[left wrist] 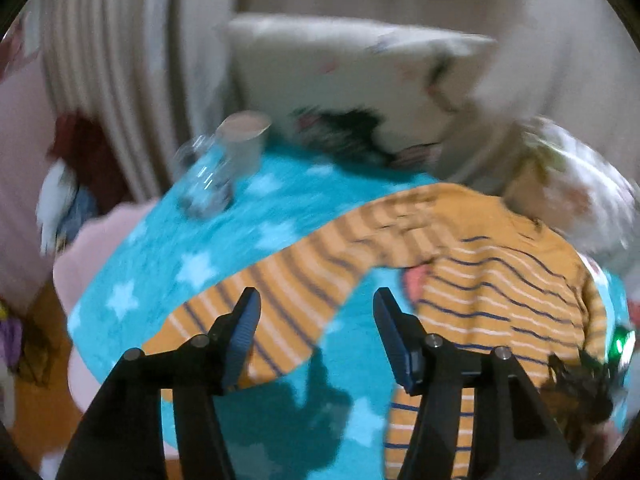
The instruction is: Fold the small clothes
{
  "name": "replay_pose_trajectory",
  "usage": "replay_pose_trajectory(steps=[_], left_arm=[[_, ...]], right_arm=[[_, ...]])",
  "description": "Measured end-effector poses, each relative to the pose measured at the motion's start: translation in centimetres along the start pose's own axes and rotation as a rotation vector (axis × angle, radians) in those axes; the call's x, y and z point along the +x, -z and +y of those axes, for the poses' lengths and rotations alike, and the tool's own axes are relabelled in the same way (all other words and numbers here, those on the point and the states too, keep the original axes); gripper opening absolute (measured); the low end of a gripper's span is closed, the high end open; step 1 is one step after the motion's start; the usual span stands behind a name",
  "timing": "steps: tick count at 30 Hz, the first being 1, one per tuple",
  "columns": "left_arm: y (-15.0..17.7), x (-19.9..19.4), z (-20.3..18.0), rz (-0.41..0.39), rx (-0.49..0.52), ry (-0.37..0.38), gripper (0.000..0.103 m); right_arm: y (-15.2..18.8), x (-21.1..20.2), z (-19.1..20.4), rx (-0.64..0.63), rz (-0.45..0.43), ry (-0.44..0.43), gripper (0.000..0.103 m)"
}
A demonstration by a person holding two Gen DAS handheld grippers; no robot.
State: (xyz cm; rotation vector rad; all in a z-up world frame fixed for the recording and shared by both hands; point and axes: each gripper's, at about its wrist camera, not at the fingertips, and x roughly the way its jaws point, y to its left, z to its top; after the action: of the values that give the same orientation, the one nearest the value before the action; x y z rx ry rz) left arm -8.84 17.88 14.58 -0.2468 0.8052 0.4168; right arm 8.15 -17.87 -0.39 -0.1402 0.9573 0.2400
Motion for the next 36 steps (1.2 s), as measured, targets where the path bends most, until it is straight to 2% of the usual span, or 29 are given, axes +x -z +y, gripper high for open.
replay_pose_trajectory(steps=[4, 6, 7, 9, 11, 13, 16, 18, 20, 22, 24, 25, 26, 27, 29, 32, 33, 36], left_arm=[[0.5, -2.7, -4.4, -0.093, 0.123, 0.047, 0.059], [0.2, -3.8, -6.5, -0.131, 0.173, 0.073, 0.078], [-0.1, -4.2, -7.0, -0.143, 0.181, 0.078, 0.082], [-1.2, -4.9, -8.2, -0.160, 0.174, 0.106, 0.086], [-2.3, -5.3, -9.2, -0.148, 0.143, 0.147, 0.086], [-2.5, -5.4, -10.0, -0.115, 0.114, 0.172, 0.086], [-1.2, -4.9, -11.5, -0.058, 0.094, 0.200, 0.086], [0.2, -4.1, -12.3, -0.018, 0.110, 0.200, 0.086], [1.5, -3.0, -13.1, 0.029, 0.124, 0.189, 0.086], [2.4, -2.1, -13.5, 0.067, 0.123, 0.176, 0.086], [3.5, -1.4, -13.9, 0.100, 0.115, 0.158, 0.086], [3.8, -1.2, -14.0, 0.109, 0.112, 0.151, 0.086], [4.1, -1.1, -14.2, 0.118, 0.109, 0.146, 0.086], [4.4, -1.0, -14.3, 0.123, 0.105, 0.143, 0.086], [4.7, -1.3, -14.4, 0.118, 0.097, 0.135, 0.086], [5.0, -2.1, -13.5, 0.085, 0.078, 0.098, 0.086], [5.1, -2.2, -12.9, 0.074, 0.068, 0.072, 0.086], [5.2, -2.1, -10.7, 0.067, 0.022, -0.004, 0.086]], right_arm=[[-0.9, 0.4, 0.0, 0.016, 0.072, 0.005, 0.103], [-1.3, -0.1, -0.2, 0.027, 0.096, 0.007, 0.085], [-1.6, -1.3, -0.5, 0.037, 0.085, -0.007, 0.070], [-2.0, -4.3, -1.6, 0.067, 0.024, -0.044, 0.070], [-1.8, -8.3, -4.4, 0.133, -0.067, -0.046, 0.083], [-0.6, -11.5, -8.8, 0.227, -0.130, -0.007, 0.086], [2.4, -12.7, -15.5, 0.370, -0.073, 0.051, 0.086], [4.6, -12.6, -17.8, 0.401, -0.025, 0.091, 0.086], [6.6, -12.0, -19.0, 0.429, 0.025, 0.065, 0.086], [7.7, -11.1, -18.5, 0.448, 0.062, -0.016, 0.085], [7.9, -10.2, -17.3, 0.435, 0.085, -0.065, 0.077], [7.8, -9.4, -16.6, 0.423, 0.095, -0.073, 0.060], [7.9, -8.5, -16.4, 0.409, 0.100, -0.071, 0.027], [7.8, -7.6, -16.2, 0.398, 0.126, -0.089, 0.018], [7.7, -7.1, -16.4, 0.399, 0.137, -0.119, 0.013], [7.2, -9.3, -18.7, 0.397, 0.084, -0.118, 0.011], [7.2, -10.2, -20.0, 0.406, 0.068, -0.094, 0.011], [7.6, -12.3, -25.1, 0.447, 0.039, 0.077, 0.011]])
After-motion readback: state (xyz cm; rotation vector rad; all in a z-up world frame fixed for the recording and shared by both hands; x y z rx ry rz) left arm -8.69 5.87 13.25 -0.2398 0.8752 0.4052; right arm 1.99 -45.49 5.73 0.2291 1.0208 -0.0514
